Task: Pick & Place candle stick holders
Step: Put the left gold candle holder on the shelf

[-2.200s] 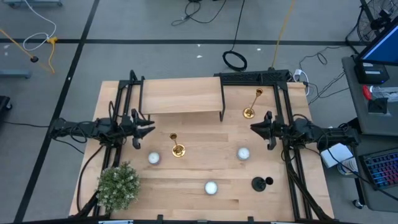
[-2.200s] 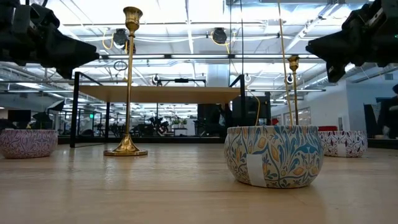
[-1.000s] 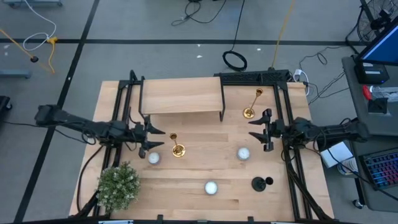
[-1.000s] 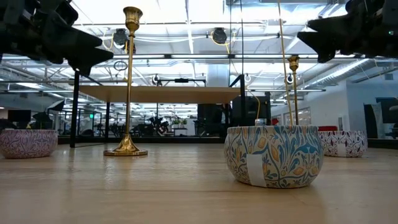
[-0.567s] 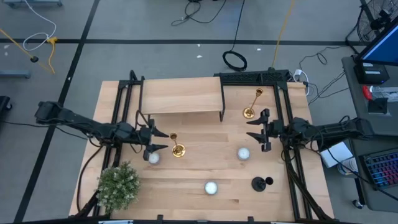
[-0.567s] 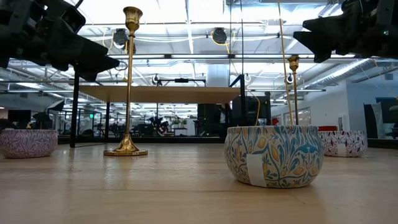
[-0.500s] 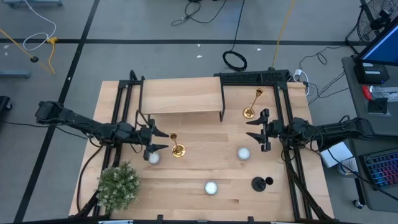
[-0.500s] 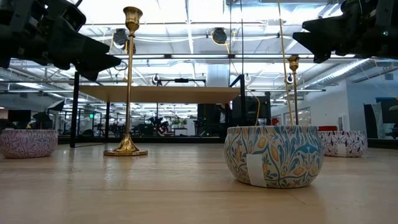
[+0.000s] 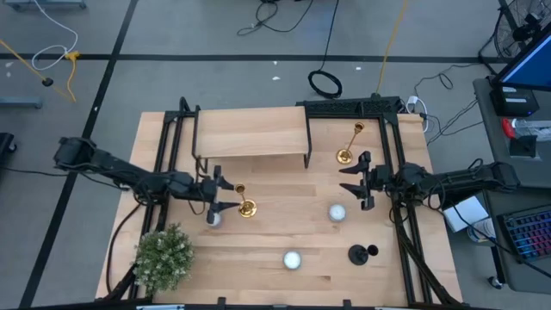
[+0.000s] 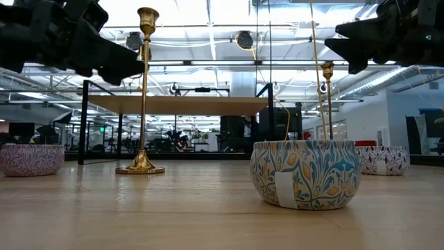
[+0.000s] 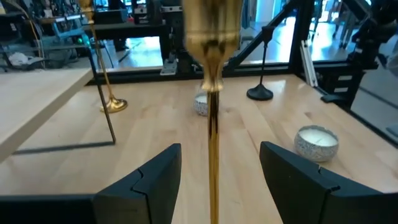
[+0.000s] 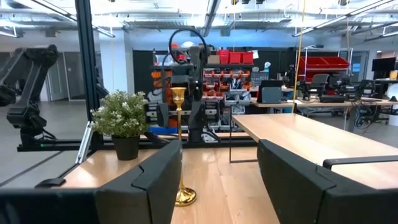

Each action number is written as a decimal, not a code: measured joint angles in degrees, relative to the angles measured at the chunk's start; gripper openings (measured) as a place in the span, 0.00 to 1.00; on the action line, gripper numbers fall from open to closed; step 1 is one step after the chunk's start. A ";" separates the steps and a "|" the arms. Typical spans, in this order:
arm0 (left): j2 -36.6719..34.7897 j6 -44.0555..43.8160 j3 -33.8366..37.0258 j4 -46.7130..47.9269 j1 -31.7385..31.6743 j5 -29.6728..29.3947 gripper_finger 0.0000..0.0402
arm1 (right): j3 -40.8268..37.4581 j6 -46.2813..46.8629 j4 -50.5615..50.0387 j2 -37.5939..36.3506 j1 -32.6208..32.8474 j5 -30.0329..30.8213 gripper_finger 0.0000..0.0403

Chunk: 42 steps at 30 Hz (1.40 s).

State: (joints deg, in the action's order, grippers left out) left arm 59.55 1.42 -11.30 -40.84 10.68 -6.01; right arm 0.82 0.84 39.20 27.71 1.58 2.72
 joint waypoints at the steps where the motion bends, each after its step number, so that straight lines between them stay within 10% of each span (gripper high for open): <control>1: 0.84 0.21 -0.66 0.00 0.02 -0.18 0.56 | 0.00 0.00 0.00 0.10 0.00 0.00 0.51; 10: 5.14 3.28 -3.35 0.43 0.13 -1.25 0.50 | -0.01 0.01 -0.42 1.93 0.02 -0.01 0.51; 21: 5.27 2.44 -3.37 -0.28 0.21 -1.75 0.04 | -0.01 1.51 -0.46 5.02 0.04 -0.02 0.51; 42: -12.12 -1.11 -4.44 -0.10 3.40 -10.64 0.04 | -0.02 3.16 0.00 6.03 0.04 0.02 0.51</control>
State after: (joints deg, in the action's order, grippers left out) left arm 47.43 0.31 -15.75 -40.94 14.08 -16.65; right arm 0.80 4.00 39.20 33.74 1.63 2.74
